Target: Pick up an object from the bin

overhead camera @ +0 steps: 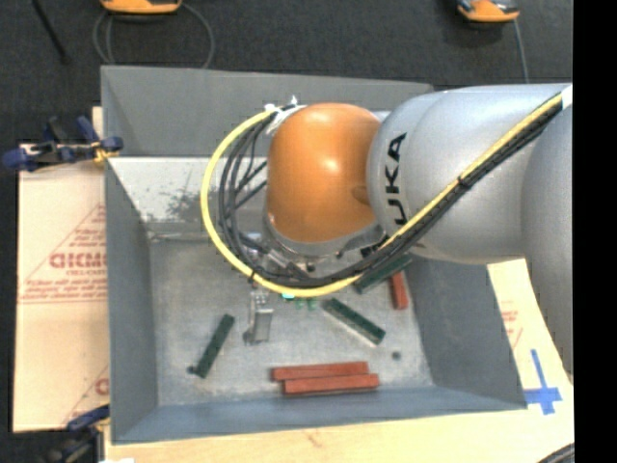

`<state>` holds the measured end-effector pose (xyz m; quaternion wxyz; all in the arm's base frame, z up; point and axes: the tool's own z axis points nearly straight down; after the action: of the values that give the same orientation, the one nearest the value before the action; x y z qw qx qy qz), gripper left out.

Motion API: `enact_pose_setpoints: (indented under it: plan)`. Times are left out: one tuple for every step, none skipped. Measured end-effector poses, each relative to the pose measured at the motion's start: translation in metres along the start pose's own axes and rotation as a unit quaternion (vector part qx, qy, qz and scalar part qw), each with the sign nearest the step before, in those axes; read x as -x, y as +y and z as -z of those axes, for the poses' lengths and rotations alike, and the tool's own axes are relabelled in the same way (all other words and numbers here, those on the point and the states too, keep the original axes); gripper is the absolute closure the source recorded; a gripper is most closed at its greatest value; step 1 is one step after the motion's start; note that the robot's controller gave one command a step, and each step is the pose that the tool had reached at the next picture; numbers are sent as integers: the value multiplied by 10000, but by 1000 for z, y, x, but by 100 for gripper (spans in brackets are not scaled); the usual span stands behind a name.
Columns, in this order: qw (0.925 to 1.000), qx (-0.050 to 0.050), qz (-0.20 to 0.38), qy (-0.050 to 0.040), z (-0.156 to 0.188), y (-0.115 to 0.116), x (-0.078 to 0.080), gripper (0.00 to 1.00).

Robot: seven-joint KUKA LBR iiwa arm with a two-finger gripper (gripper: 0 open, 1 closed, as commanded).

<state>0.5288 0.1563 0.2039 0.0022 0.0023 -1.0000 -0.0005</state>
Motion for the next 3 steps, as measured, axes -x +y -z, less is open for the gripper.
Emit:
enact_pose_setpoints:
  plan:
    - [9933,-15,1153,-9,-136,-14,41,0]
    - [9689,-8,2473,-23,-134,23,-13,0]
    - [9696,4,2448,-26,-134,24,-13,100]
